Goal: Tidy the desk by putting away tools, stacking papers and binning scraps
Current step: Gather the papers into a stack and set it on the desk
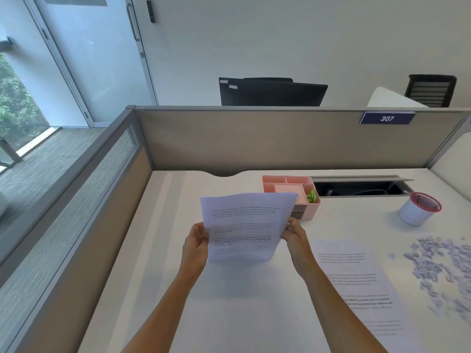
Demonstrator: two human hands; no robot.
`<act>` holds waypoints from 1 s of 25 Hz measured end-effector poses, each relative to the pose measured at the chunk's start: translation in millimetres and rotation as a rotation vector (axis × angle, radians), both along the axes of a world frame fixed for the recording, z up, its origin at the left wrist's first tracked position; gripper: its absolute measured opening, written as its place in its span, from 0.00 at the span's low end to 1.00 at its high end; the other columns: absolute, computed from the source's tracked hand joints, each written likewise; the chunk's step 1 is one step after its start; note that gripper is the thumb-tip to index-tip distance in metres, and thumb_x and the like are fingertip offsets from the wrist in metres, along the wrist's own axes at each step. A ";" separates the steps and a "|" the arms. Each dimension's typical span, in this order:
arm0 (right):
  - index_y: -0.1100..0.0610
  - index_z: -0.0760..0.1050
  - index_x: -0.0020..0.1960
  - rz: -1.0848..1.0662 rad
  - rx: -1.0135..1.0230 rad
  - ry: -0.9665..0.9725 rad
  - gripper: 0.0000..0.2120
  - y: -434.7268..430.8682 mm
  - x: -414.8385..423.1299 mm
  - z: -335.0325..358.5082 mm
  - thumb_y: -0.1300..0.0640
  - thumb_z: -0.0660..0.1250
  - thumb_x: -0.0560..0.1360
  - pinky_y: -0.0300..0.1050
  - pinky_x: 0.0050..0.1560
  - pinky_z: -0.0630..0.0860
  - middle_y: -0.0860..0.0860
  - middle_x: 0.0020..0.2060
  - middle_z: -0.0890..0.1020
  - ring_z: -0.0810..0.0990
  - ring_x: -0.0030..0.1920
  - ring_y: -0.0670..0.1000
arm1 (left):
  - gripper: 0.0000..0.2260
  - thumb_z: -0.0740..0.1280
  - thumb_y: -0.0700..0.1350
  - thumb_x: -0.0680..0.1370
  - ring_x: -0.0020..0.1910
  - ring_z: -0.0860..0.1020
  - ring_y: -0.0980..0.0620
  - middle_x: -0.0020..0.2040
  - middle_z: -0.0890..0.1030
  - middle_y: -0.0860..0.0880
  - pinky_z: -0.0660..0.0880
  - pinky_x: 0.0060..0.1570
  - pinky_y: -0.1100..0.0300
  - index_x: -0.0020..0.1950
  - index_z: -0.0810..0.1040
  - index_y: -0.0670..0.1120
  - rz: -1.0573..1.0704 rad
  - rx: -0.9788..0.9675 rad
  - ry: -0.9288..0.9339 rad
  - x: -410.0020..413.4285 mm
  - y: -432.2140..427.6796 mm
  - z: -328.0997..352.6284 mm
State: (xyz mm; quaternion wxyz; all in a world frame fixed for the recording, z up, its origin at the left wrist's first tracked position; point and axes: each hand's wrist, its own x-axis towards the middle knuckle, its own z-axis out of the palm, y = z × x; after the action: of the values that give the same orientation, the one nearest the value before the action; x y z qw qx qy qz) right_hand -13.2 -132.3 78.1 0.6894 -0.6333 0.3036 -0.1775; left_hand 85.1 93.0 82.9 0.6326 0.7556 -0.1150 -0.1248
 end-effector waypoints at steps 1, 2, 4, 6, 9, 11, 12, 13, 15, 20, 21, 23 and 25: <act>0.60 0.73 0.54 0.000 -0.001 0.014 0.14 0.5 0.8 -4.5 0.73 0.59 0.73 0.44 0.50 0.74 0.55 0.50 0.82 0.78 0.53 0.55 | 0.13 0.57 0.32 0.80 0.46 0.79 0.64 0.49 0.83 0.55 0.73 0.44 0.73 0.52 0.77 0.48 0.005 0.003 -0.002 1.8 1.0 -4.3; 0.60 0.73 0.54 0.000 -0.005 0.031 0.14 1.1 1.3 -8.5 0.73 0.58 0.74 0.43 0.49 0.74 0.55 0.50 0.82 0.78 0.53 0.55 | 0.13 0.58 0.32 0.80 0.45 0.80 0.63 0.47 0.84 0.56 0.73 0.44 0.73 0.51 0.78 0.48 0.011 0.010 -0.006 3.7 2.1 -7.8; 0.61 0.73 0.54 -0.007 -0.018 0.062 0.12 1.8 2.5 -17.1 0.72 0.59 0.75 0.42 0.48 0.74 0.55 0.51 0.82 0.79 0.53 0.55 | 0.13 0.60 0.33 0.80 0.43 0.80 0.64 0.44 0.84 0.59 0.73 0.44 0.74 0.47 0.79 0.49 0.024 0.028 -0.007 7.8 3.7 -13.8; 0.61 0.74 0.54 -0.022 -0.031 0.075 0.10 2.8 3.5 -23.5 0.71 0.59 0.77 0.41 0.48 0.74 0.54 0.51 0.83 0.79 0.53 0.54 | 0.12 0.62 0.34 0.80 0.41 0.80 0.64 0.42 0.84 0.59 0.73 0.43 0.74 0.45 0.80 0.49 0.030 0.045 0.002 11.6 4.7 -18.1; 0.60 0.76 0.52 -0.066 -0.065 0.069 0.08 5.2 4.7 -27.2 0.67 0.61 0.79 0.44 0.50 0.74 0.52 0.50 0.84 0.80 0.52 0.54 | 0.10 0.64 0.37 0.79 0.39 0.80 0.62 0.40 0.84 0.57 0.72 0.42 0.70 0.45 0.81 0.49 0.064 0.093 -0.016 17.2 3.2 -21.1; 0.59 0.77 0.51 -0.091 -0.087 0.057 0.07 6.8 5.4 -26.7 0.66 0.62 0.79 0.44 0.49 0.74 0.52 0.48 0.84 0.80 0.50 0.53 | 0.10 0.64 0.37 0.79 0.41 0.81 0.59 0.42 0.84 0.56 0.73 0.43 0.68 0.46 0.81 0.50 0.091 0.090 -0.021 21.5 1.0 -22.0; 0.58 0.78 0.50 -0.099 -0.094 0.050 0.06 7.5 5.3 -25.9 0.65 0.62 0.80 0.44 0.50 0.74 0.52 0.48 0.84 0.80 0.49 0.53 | 0.09 0.64 0.37 0.79 0.42 0.81 0.56 0.43 0.84 0.55 0.74 0.44 0.67 0.47 0.81 0.50 0.096 0.083 -0.018 23.2 -0.5 -21.9; 0.59 0.78 0.50 -0.107 -0.096 0.042 0.06 7.9 4.8 -25.0 0.64 0.62 0.80 0.44 0.50 0.75 0.52 0.48 0.84 0.80 0.49 0.53 | 0.09 0.64 0.37 0.79 0.43 0.82 0.54 0.43 0.84 0.54 0.75 0.44 0.66 0.48 0.82 0.49 0.098 0.078 -0.017 24.6 -2.0 -21.8; 0.59 0.78 0.49 -0.128 -0.090 0.024 0.06 8.2 2.9 -22.6 0.64 0.63 0.79 0.44 0.49 0.75 0.53 0.47 0.84 0.80 0.47 0.52 | 0.09 0.64 0.38 0.79 0.43 0.82 0.52 0.43 0.85 0.53 0.77 0.46 0.63 0.48 0.82 0.49 0.100 0.073 -0.020 27.4 -5.7 -20.9; 0.57 0.80 0.51 -0.216 -0.046 -0.012 0.08 5.1 -7.8 -14.7 0.66 0.63 0.78 0.41 0.44 0.77 0.51 0.44 0.85 0.80 0.42 0.47 | 0.10 0.64 0.38 0.79 0.43 0.82 0.51 0.43 0.85 0.53 0.78 0.45 0.59 0.47 0.81 0.52 0.070 0.062 0.005 28.5 -19.0 -16.9; 0.58 0.80 0.52 -0.232 -0.033 -0.009 0.08 1.7 -11.5 -15.1 0.66 0.63 0.78 0.42 0.45 0.77 0.51 0.44 0.85 0.81 0.42 0.47 | 0.10 0.64 0.38 0.79 0.43 0.82 0.52 0.44 0.85 0.53 0.79 0.46 0.57 0.48 0.82 0.52 0.064 0.060 0.018 25.5 -22.7 -17.1; 0.58 0.80 0.53 -0.248 -0.020 0.013 0.08 -7.0 -19.4 -15.2 0.64 0.64 0.78 0.44 0.46 0.77 0.50 0.43 0.84 0.80 0.42 0.48 | 0.09 0.64 0.39 0.79 0.45 0.83 0.52 0.45 0.85 0.53 0.81 0.47 0.53 0.51 0.82 0.50 0.052 0.068 0.051 17.4 -30.6 -18.3; 0.57 0.79 0.54 -0.249 -0.021 0.039 0.08 -19.0 -30.5 -13.6 0.63 0.64 0.78 0.45 0.46 0.77 0.49 0.43 0.84 0.80 0.42 0.49 | 0.08 0.64 0.40 0.79 0.46 0.83 0.52 0.46 0.85 0.52 0.81 0.49 0.50 0.53 0.82 0.48 0.041 0.088 0.076 6.4 -41.4 -18.6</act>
State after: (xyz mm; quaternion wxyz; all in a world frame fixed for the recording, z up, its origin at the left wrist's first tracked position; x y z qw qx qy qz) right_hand -43.7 -151.4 64.4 0.6494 -0.6011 0.3914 -0.2526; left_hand 91.5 51.5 64.4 0.6053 0.7795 -0.0699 -0.1456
